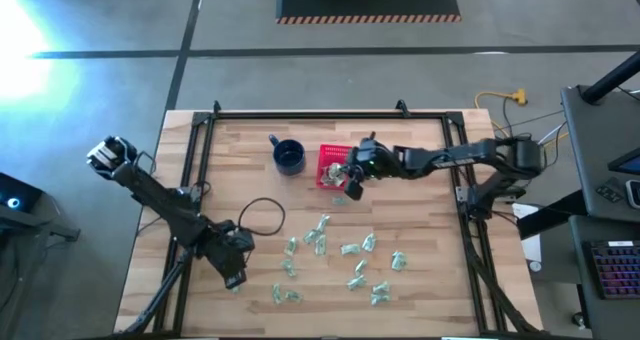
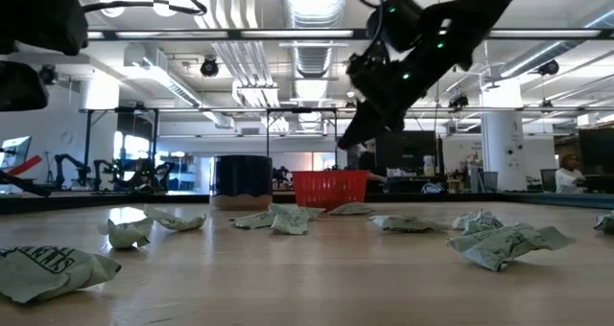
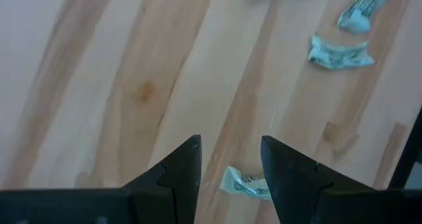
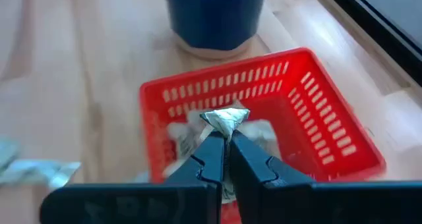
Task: Pick and place Stevia / Truvia into bins
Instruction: Put the stevia packet into the basket
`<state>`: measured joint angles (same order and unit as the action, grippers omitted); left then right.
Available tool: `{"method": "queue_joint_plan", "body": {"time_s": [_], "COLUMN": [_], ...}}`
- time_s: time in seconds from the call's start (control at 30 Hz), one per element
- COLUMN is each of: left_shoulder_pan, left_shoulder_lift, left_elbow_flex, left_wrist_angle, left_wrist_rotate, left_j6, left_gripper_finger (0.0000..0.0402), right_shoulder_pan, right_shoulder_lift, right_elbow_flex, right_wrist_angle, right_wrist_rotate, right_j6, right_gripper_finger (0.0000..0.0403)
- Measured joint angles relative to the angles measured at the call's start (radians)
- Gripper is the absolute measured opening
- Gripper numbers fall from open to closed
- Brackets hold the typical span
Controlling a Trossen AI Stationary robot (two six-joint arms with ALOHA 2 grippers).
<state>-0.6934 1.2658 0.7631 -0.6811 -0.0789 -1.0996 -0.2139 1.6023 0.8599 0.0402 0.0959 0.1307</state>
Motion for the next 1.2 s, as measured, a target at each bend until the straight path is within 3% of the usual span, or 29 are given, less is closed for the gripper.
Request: {"method": "queue_joint_plan", "body": {"time_s": [0.13,0.3,0.53,0.83,1.2], "left_shoulder_pan": [-0.038,-0.083,-0.149,-0.215,-0.222], "left_shoulder_lift": [0.030,0.062,0.104,0.163,0.289], "left_elbow_flex": [0.000,0.000,0.000,-0.001,0.023], "left_wrist_angle": [0.027,0.028,0.060,0.112,0.119], "left_wrist_rotate": [0.007,0.046,0.059,0.077,0.048], "left_j6": [-0.047,-0.074,-0.058,0.159,0.396], "left_gripper_finger": [0.0140,0.0140,0.0140,0.0140,0.0140], "right_shoulder_pan": [-0.015,-0.034,-0.073,-0.085,-0.076], "right_shoulder_lift": [0.088,0.146,0.152,0.073,-0.051], "right_elbow_flex": [0.084,0.191,0.277,0.294,0.292], "right_wrist_angle": [-0.010,-0.084,-0.235,-0.247,-0.387], "right_wrist_rotate": [-0.012,-0.121,-0.156,-0.229,-0.230], "right_j6": [-0.006,-0.069,-0.108,-0.139,-0.099], "right_gripper_finger": [0.0013,0.0021,0.0100,0.0189,0.0203]}}
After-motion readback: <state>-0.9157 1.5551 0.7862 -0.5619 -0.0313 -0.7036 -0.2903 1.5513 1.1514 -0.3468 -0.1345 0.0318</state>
